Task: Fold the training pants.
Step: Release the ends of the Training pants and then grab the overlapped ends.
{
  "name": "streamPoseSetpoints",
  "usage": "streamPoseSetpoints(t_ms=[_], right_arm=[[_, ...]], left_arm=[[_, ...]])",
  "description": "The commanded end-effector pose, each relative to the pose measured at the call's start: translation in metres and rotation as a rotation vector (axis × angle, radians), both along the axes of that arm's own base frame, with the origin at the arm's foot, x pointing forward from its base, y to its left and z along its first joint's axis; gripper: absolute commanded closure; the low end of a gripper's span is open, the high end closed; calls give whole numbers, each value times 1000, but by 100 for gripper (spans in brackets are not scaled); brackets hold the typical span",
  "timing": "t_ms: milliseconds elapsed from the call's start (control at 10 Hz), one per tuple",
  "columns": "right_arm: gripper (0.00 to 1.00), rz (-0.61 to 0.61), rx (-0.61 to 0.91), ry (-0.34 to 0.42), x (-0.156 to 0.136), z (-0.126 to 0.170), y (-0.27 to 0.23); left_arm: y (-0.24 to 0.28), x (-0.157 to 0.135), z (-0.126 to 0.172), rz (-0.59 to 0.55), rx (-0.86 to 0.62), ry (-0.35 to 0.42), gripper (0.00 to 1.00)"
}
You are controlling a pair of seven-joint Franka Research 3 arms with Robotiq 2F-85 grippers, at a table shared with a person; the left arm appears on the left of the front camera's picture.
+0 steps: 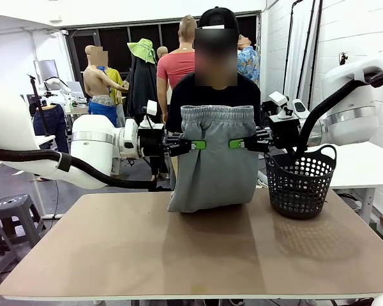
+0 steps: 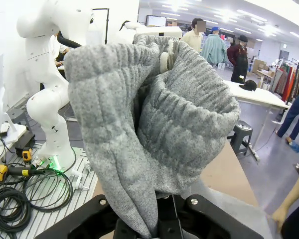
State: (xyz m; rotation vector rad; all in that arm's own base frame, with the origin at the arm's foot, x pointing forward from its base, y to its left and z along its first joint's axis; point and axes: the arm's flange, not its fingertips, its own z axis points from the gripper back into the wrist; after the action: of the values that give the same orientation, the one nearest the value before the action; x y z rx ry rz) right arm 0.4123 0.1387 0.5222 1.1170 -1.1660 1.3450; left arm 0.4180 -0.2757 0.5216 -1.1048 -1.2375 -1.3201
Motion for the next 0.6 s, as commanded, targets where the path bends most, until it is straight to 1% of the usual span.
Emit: streamPoseSetpoints(t_ms=[0,500], right_arm=[[100,-4,27,-4,-3,0,1],[100,-4,27,-4,-3,0,1]], left_arm=[[0,0,3,13,-23,-9,100],[0,0,3,13,-23,-9,100]])
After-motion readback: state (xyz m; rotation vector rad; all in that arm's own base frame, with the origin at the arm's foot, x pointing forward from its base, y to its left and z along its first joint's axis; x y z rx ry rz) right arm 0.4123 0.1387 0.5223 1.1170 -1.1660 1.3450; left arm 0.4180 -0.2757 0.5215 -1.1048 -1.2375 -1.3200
